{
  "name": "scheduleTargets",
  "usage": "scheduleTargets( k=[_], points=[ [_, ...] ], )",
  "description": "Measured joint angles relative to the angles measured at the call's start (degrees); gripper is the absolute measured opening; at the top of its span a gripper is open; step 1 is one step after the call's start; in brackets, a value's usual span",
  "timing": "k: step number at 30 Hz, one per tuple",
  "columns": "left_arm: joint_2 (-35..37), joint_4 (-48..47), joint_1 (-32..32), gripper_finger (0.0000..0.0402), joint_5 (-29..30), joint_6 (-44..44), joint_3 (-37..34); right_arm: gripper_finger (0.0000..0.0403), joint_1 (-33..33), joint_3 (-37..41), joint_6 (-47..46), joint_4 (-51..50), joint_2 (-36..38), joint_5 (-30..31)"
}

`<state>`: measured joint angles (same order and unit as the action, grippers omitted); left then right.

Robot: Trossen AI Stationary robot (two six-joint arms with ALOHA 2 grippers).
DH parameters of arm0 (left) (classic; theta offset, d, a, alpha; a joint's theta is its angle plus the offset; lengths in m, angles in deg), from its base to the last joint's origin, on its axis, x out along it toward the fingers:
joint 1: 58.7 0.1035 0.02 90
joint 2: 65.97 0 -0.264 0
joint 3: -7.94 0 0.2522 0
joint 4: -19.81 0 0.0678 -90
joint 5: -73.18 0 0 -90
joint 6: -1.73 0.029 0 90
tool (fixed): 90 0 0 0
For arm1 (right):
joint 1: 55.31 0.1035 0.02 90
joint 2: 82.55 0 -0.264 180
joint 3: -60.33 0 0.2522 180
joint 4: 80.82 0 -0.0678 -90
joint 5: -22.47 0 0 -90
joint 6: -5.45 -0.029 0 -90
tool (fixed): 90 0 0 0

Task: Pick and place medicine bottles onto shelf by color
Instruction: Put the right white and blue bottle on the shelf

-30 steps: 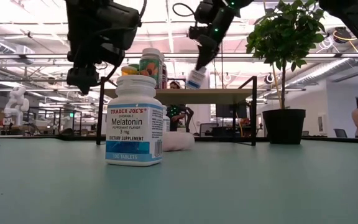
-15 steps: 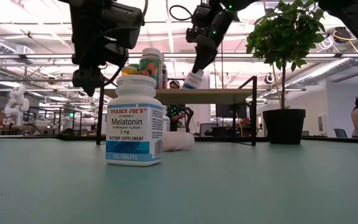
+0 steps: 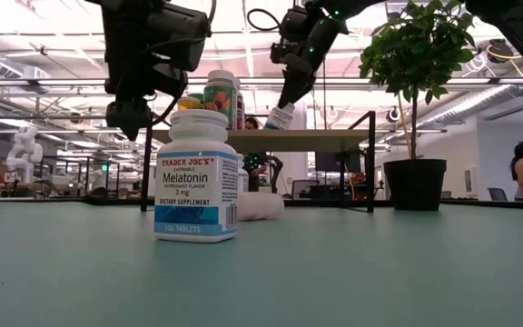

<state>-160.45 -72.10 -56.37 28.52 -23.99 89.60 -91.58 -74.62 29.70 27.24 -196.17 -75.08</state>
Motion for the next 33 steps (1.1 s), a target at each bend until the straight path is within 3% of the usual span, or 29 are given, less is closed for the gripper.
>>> scheduleTargets(
  k=[6,19,29,33],
  points=[
    [0.0,0.0,0.0,0.0211,-0.3,-0.2,0.0,0.0225,0.0,0.0,0.2,0.1,0.0,0.0],
    [0.0,0.0,0.0,0.0211,-0.3,-0.2,0.0,0.0228,0.0,0.1,0.4,0.0,0.6,0.0],
    [0.0,-0.3,0.0,0.0211,-0.4,-0.9,0.0,0.0228,0.4,0.1,-3.5,1.0,8.7,-0.2],
    [0.0,-0.3,-0.5,0.0211,-0.4,-2.3,0.0,0.0227,0.8,5.5,-5.9,2.2,13.3,0.0]
  ],
)
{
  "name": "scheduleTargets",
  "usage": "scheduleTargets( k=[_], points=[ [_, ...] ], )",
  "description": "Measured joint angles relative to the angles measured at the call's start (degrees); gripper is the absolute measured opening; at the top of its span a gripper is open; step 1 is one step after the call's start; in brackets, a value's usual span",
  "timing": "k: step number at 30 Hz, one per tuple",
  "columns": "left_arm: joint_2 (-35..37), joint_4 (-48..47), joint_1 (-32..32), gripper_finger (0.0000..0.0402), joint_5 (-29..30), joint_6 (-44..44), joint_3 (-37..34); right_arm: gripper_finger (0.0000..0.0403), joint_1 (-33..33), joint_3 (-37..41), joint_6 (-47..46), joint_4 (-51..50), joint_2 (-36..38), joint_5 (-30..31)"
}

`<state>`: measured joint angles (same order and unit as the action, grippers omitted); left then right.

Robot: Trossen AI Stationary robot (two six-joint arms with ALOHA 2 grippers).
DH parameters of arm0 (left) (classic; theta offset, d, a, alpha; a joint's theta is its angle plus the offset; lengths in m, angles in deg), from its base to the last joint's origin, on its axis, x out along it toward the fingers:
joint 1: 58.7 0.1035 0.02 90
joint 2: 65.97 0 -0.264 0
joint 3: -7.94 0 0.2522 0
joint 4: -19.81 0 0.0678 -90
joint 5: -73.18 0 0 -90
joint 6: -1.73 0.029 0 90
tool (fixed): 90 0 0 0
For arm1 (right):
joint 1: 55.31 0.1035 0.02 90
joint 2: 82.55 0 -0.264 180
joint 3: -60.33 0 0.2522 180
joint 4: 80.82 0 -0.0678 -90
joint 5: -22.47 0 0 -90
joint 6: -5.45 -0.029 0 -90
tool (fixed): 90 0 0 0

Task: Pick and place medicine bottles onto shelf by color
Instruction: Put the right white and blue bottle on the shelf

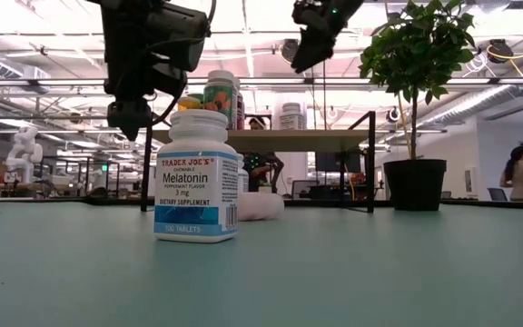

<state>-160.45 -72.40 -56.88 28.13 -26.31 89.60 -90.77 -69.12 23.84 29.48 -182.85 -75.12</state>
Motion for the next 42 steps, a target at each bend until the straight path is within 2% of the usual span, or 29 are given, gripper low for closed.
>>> scheduleTargets(
  k=[4,9,13,18,20,25,31,36,42],
  points=[
    [0.0,0.1,-0.5,0.0211,0.0,-0.2,0.0,0.0216,2.4,13.5,-1.1,7.6,7.6,0.0],
    [0.0,0.6,-0.5,0.0211,0.0,0.0,0.0,0.0209,8.6,34.9,-3.3,27.3,19.4,1.7],
    [0.0,1.1,-0.5,0.0211,-1.6,0.1,0.0,0.0208,14.1,52.5,-5.4,51.4,25.9,7.7],
    [0.0,2.5,-0.5,0.0211,-2.1,0.5,0.0,0.0208,17.5,66.8,-4.6,77.3,25.8,20.0],
    [0.0,2.5,-0.5,0.0211,-2.1,0.5,0.0,0.0208,17.1,69.0,-2.7,82.4,24.9,22.5],
    [0.0,2.4,-1.3,0.0211,-4.4,0.7,0.0,0.0213,13.5,69.3,-5.8,84.7,22.9,22.7],
    [0.0,2.5,-2.5,0.0211,-4.5,0.4,0.0,0.0255,9.3,69.2,-7.8,85.2,20.7,22.4],
    [0.0,2.5,-2.6,0.0211,-4.4,0.4,0.0,0.0278,5.4,69.2,-10.0,89.6,17.4,17.0],
    [0.0,2.5,-2.8,0.0211,-4.5,-0.5,0.0,0.0269,2.3,65.0,-11.8,89.4,12.8,10.8]
  ],
)
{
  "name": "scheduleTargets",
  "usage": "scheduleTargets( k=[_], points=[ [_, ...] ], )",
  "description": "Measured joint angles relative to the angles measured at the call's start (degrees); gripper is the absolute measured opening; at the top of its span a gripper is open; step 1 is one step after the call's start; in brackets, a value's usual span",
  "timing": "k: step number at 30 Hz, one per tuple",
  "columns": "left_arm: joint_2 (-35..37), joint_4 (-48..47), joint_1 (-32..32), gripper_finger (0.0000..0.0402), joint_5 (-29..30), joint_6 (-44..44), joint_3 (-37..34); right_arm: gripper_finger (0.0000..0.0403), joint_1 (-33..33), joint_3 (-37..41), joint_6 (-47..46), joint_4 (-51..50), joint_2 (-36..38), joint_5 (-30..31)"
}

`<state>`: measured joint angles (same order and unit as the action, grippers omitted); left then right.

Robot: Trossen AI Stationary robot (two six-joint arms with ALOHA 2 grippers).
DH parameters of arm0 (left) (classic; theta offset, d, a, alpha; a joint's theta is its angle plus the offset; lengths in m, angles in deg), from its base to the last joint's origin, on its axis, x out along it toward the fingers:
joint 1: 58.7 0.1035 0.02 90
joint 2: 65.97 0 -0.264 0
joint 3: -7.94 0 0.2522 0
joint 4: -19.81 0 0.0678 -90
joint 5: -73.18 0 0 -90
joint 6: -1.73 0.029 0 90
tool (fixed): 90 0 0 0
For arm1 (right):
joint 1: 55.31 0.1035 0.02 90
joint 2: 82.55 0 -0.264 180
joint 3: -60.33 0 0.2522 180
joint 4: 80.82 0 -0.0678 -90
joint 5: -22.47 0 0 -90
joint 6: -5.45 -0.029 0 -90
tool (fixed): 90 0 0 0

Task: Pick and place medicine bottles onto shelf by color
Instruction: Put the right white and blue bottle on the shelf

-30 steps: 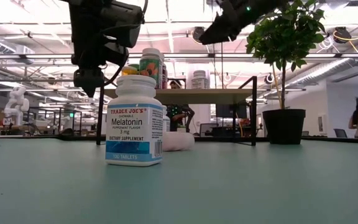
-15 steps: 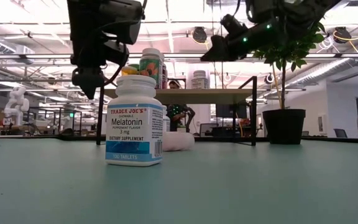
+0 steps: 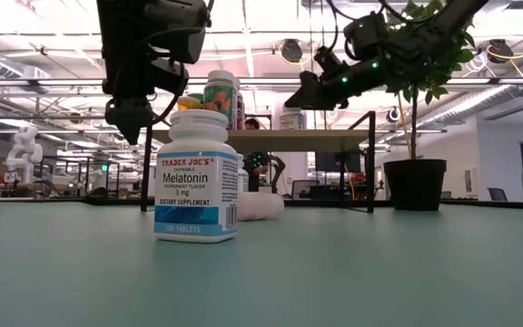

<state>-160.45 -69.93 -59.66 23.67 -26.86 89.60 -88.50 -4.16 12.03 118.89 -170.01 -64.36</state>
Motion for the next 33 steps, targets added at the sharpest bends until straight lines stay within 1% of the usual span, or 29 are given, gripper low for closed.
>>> scheduleTargets(
  k=[5,13,16,19,22,25,28,30,33],
  points=[
    [0.0,-0.4,-1.3,0.0211,0.0,-0.9,0.0,0.0246,-0.2,-2.8,-0.3,-3.1,-1.1,-0.7],
    [0.0,-0.3,-2.5,0.0211,0.2,-0.9,0.0,0.0186,-0.5,-3.3,-1.0,-6.7,-1.1,-3.1],
    [0.0,-0.4,-2.5,0.0211,0.3,-0.5,0.0,0.0174,-1.5,-3.3,-1.0,-6.3,-1.1,-8.3],
    [0.0,-0.4,-2.5,0.0211,0.2,-0.3,0.0,0.0174,-2.7,-3.8,-0.9,-5.4,-1.2,-13.6],
    [0.0,-0.5,-2.5,0.0211,-0.2,-0.2,0.0,0.0179,-4.0,-7.7,0.5,-7.8,-2.0,-17.8],
    [0.0,-0.6,-2.5,0.0211,-0.5,-0.2,0.0,0.0179,-4.9,-13.2,2.8,-11.6,-4.5,-23.8],
    [0.0,-0.8,-2.5,0.0211,-0.7,-1.1,0.0,0.0179,-5.4,-19.2,5.1,-15.9,-7.9,-26.9],
    [0.0,-1.2,-2.6,0.0211,-0.9,-2.0,0.0,0.0179,-5.7,-22.4,6.9,-17.6,-10.3,-27.8],
    [0.0,-2.3,-3.4,0.0211,-1.0,-3.6,0.0,0.0179,-6.4,-24.6,8.4,-18.1,-13.3,-29.6]
  ],
)
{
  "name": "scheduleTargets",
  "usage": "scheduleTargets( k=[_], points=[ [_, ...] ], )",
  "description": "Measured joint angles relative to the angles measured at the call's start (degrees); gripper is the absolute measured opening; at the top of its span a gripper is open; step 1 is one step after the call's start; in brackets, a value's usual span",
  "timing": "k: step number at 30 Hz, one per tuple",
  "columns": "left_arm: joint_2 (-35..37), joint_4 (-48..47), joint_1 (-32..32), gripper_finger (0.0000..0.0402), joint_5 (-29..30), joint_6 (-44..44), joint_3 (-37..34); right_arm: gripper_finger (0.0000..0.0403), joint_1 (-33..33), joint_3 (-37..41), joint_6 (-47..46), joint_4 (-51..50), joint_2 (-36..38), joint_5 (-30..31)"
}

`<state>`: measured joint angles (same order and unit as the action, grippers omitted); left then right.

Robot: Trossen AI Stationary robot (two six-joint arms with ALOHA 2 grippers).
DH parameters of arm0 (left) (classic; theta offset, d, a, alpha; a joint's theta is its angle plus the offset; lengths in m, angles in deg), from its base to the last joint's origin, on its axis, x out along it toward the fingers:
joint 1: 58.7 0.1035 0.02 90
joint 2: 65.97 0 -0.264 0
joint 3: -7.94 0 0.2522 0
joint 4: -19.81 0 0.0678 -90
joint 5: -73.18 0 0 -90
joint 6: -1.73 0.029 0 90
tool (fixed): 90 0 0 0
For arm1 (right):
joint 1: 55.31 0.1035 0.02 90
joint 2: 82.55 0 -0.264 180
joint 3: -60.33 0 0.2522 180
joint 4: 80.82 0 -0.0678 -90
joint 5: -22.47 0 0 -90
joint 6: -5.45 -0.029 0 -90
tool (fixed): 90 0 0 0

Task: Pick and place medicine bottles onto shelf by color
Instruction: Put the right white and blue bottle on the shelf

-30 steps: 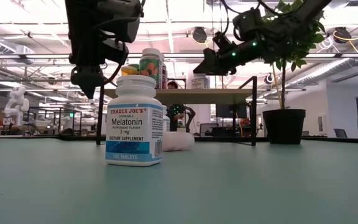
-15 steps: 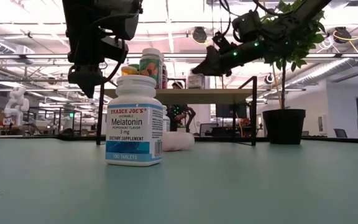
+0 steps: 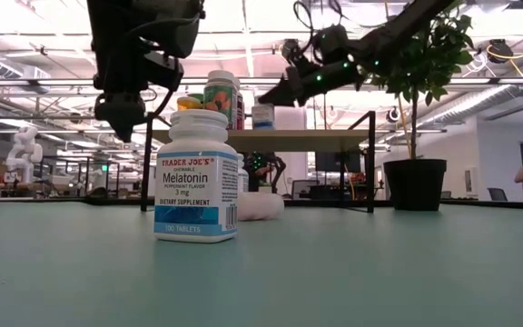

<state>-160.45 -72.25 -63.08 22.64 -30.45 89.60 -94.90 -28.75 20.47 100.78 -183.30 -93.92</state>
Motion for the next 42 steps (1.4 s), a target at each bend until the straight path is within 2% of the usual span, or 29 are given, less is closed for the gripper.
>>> scheduleTargets(
  k=[7,20,37,42],
  points=[
    [0.0,-1.7,-1.7,0.0211,0.0,-1.4,0.0,0.0179,-2.0,-0.4,0.8,-0.6,-1.4,-2.4],
    [0.0,-1.7,-1.6,0.0211,0.0,-1.9,0.0,0.0199,-2.1,-0.4,3.7,-0.6,-1.4,-2.3],
    [0.0,-2.7,-1.6,0.0211,-0.2,-2.7,0.0,0.0202,-3.2,-0.3,6.5,-0.2,-2.1,-2.5],
    [0.0,-2.7,-1.6,0.0211,-0.5,-3.0,0.0,0.0223,-3.2,-0.3,6.8,-0.5,-2.1,-2.4]
  ],
)
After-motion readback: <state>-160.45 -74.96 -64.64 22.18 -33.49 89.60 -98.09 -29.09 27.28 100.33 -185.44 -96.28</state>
